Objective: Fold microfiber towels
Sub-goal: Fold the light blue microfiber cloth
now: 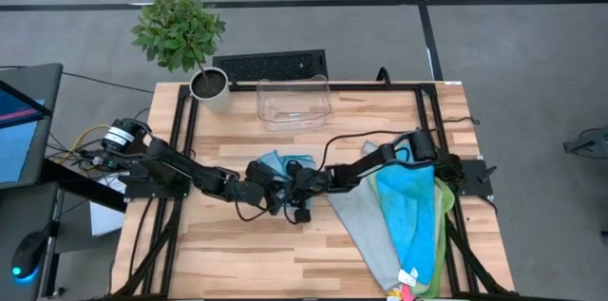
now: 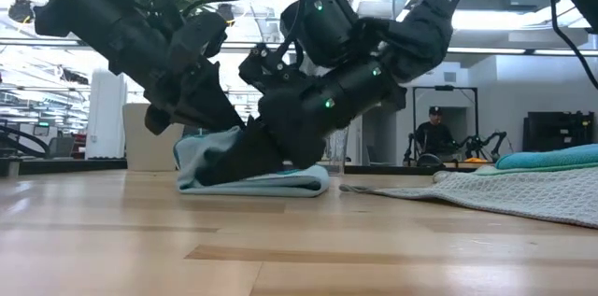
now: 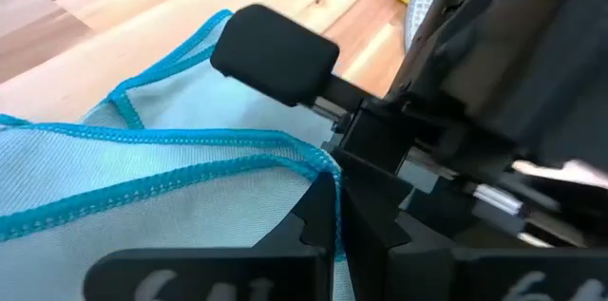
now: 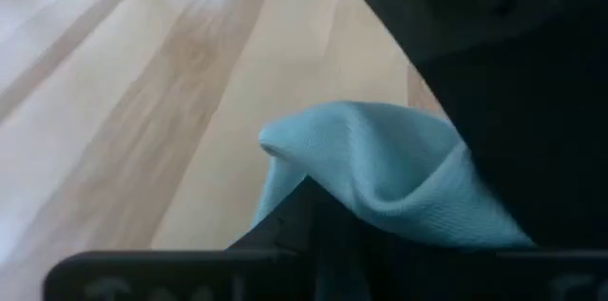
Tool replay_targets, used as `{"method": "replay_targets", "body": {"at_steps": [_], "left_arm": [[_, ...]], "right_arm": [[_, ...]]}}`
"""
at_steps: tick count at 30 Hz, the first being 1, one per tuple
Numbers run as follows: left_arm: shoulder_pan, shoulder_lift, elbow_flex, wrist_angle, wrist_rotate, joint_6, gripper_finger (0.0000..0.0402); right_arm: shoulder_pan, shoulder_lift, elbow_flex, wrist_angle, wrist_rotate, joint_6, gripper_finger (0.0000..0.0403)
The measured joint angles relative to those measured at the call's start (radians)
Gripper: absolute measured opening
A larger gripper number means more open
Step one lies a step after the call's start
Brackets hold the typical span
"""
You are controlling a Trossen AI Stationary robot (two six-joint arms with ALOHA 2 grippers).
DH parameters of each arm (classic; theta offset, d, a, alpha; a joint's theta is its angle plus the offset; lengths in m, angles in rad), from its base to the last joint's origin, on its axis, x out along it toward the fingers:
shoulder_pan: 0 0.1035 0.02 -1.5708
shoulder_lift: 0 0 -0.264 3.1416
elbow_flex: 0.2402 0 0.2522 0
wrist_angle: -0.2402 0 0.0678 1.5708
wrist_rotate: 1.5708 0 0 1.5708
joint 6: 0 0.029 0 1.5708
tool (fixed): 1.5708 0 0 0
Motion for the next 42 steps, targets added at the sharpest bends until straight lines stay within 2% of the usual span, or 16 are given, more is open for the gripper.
{"method": "replay_targets", "body": {"at_steps": [8,14,17,21,24,27,34,42], "left_arm": [[0.000,0.000,0.000,0.000,0.001,0.033,0.0000],[0.000,0.000,0.001,0.014,-0.004,0.056,0.0000],[0.000,0.000,0.001,0.015,-0.008,0.065,0.0000],[0.000,0.000,0.001,0.045,-0.009,0.091,0.0000],[0.001,0.000,0.005,0.071,0.012,0.114,0.0000],[0.001,0.000,0.020,0.068,0.019,0.128,0.0000],[0.002,0.000,0.036,0.065,0.063,0.135,0.0000],[0.032,0.049,0.067,0.070,0.155,0.142,0.0000]], "right_arm": [[0.001,-0.091,0.001,-0.149,0.000,0.002,0.0138],[0.028,-0.194,-0.039,-0.261,0.026,0.051,0.0145],[0.072,-0.258,-0.142,-0.248,0.140,0.061,0.0132],[0.131,-0.329,-0.296,-0.075,0.326,0.095,0.0106],[0.147,-0.304,-0.368,0.072,0.360,0.126,0.0087],[0.146,-0.260,-0.375,0.126,0.364,0.149,0.0067],[0.148,-0.157,-0.346,0.143,0.367,0.183,0.0037],[0.146,-0.146,-0.323,0.130,0.358,0.178,0.0022]]}}
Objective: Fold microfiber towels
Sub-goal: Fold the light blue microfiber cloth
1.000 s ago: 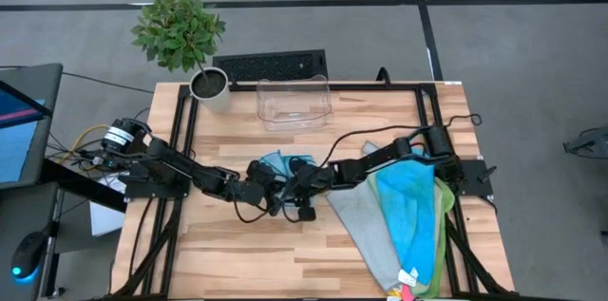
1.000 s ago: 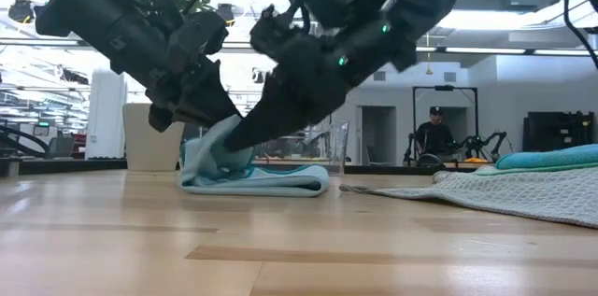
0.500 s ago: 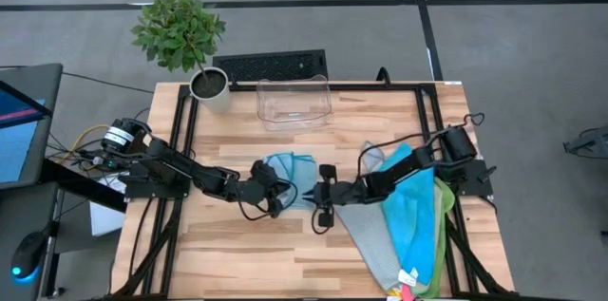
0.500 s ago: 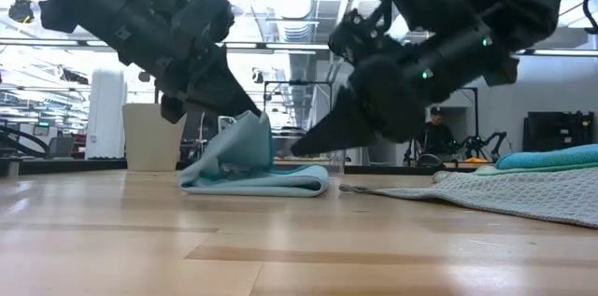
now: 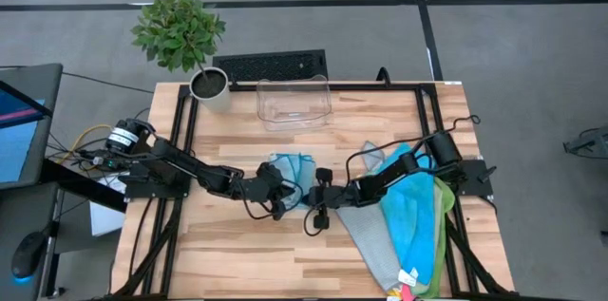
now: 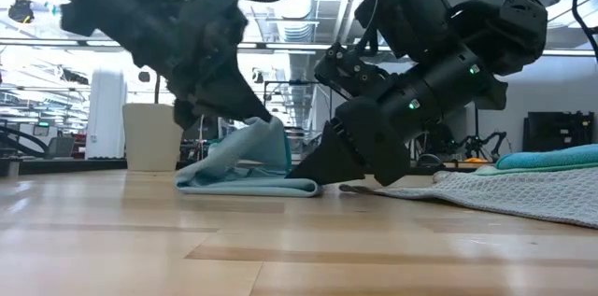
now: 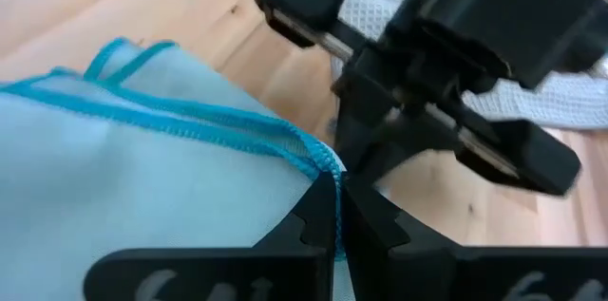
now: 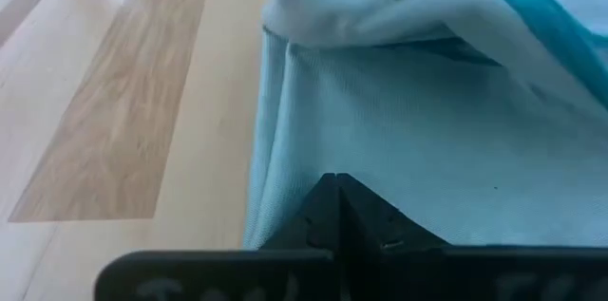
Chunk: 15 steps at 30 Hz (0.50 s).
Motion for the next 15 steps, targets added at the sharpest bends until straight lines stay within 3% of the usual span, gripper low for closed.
{"method": "replay_targets", "body": {"at_steps": [9,15], "left_arm": [[0.003,0.126,0.155,-0.062,0.048,0.105,0.0000],[0.003,0.152,0.177,-0.136,0.071,0.086,0.0000]], "right_arm": [[0.000,0.001,0.000,-0.006,-0.004,0.006,0.0031],[0.000,0.001,0.000,-0.007,-0.007,0.006,0.0028]]}}
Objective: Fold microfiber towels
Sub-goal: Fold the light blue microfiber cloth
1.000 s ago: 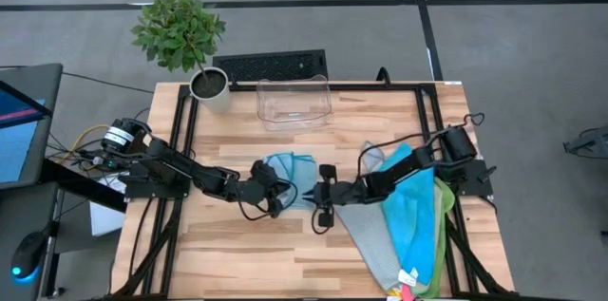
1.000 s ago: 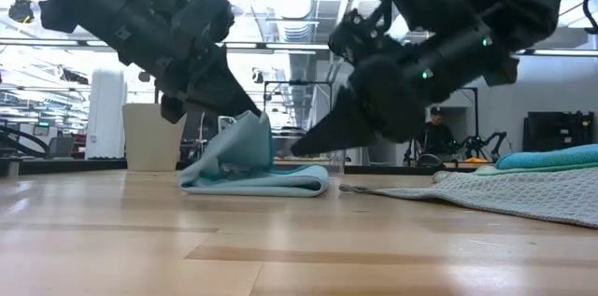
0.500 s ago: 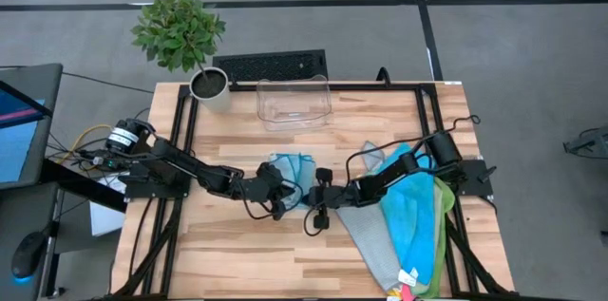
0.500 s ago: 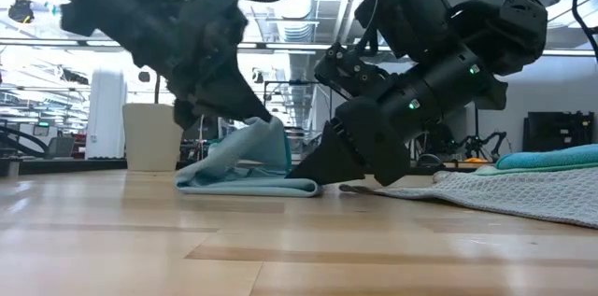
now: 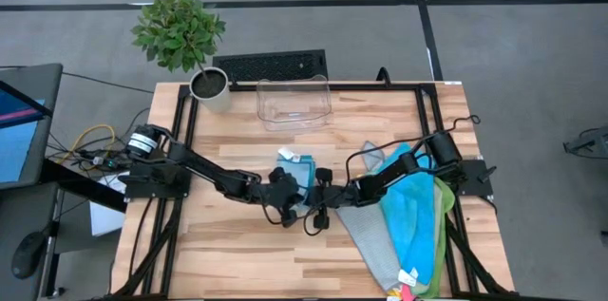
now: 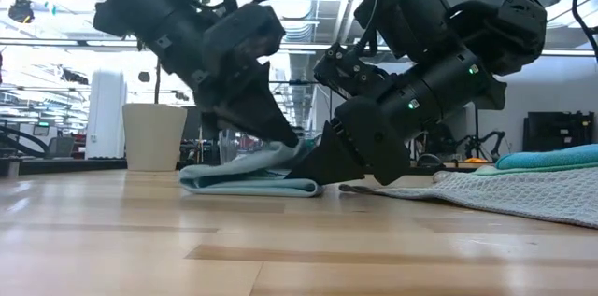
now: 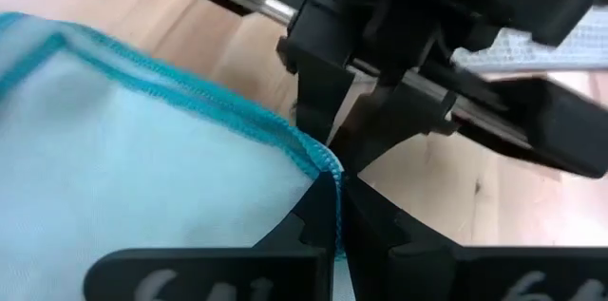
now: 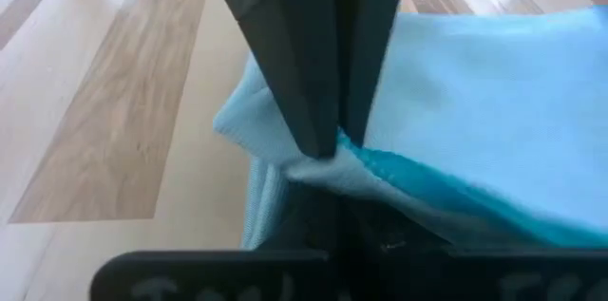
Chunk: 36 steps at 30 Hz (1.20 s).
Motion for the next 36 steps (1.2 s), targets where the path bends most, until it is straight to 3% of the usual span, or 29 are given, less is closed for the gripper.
{"method": "replay_targets", "body": {"at_steps": [9,19,23,26,30,36], "left_arm": [[-0.001,0.000,0.000,0.033,0.019,0.009,0.0029],[0.000,-0.001,0.000,0.048,-0.017,0.019,0.0132],[0.011,-0.076,-0.002,0.036,0.019,0.024,0.0161],[0.011,-0.186,-0.001,-0.064,-0.016,0.061,0.0166],[-0.010,-0.298,-0.023,-0.243,-0.167,0.055,0.0157],[-0.012,-0.284,-0.190,-0.091,-0.172,-0.025,0.0111]], "right_arm": [[0.000,0.001,0.000,0.002,-0.002,-0.007,0.0032],[0.000,0.001,-0.001,0.002,-0.003,-0.007,0.0032],[0.000,0.001,-0.001,0.002,-0.003,-0.007,0.0033],[0.000,0.002,-0.001,0.000,-0.004,-0.007,0.0032],[0.000,0.002,-0.001,0.001,-0.002,-0.007,0.0033],[-0.006,0.000,-0.002,0.003,-0.001,-0.007,0.0036]]}}
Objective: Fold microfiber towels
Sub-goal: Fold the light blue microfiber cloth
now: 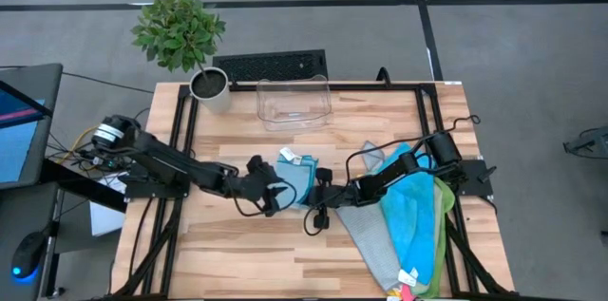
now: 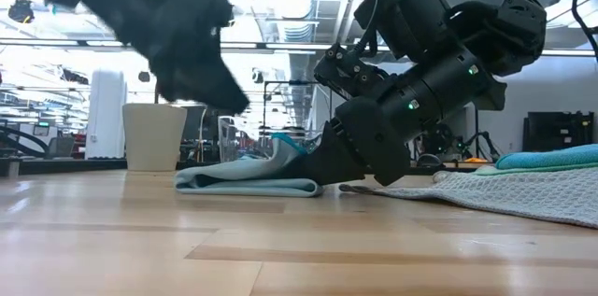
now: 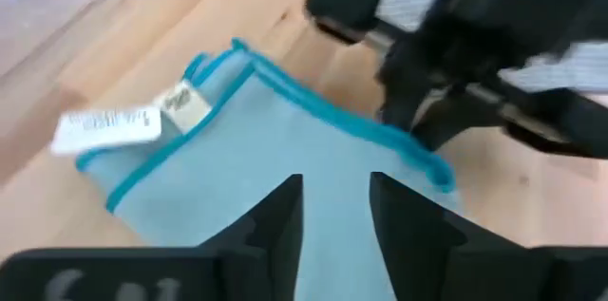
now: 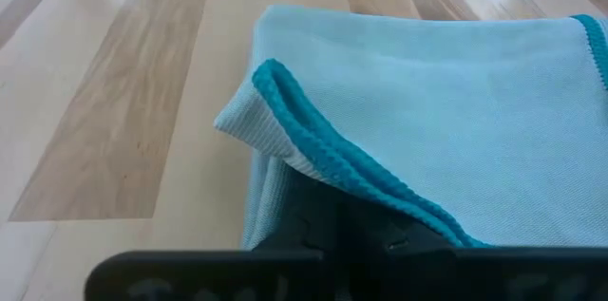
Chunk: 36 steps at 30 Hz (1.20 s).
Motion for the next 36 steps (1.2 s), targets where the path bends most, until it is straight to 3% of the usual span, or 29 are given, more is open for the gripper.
{"method": "replay_targets", "body": {"at_steps": [6,15,25,28,31,36], "left_arm": [[0.023,0.050,-0.110,0.156,-0.011,-0.033,0.0066],[0.039,0.168,-0.089,0.182,0.008,-0.024,0.0027],[0.071,0.179,-0.089,0.203,0.001,0.003,0.0020],[0.072,0.178,-0.089,0.232,0.001,0.031,0.0018],[0.076,0.177,-0.089,0.255,0.006,0.047,0.0015],[0.087,0.177,-0.089,0.260,0.031,0.044,0.0009]], "right_arm": [[-0.002,-0.036,-0.005,-0.040,-0.002,-0.001,0.0038],[0.003,-0.077,-0.001,-0.173,0.073,0.007,0.0050],[0.030,-0.280,-0.006,-0.547,0.147,0.037,0.0052],[0.041,-0.341,-0.033,-0.509,0.189,0.038,0.0052],[0.050,-0.367,-0.069,-0.318,0.189,-0.011,0.0052],[0.030,-0.267,-0.099,-0.125,0.100,-0.010,0.0052]]}}
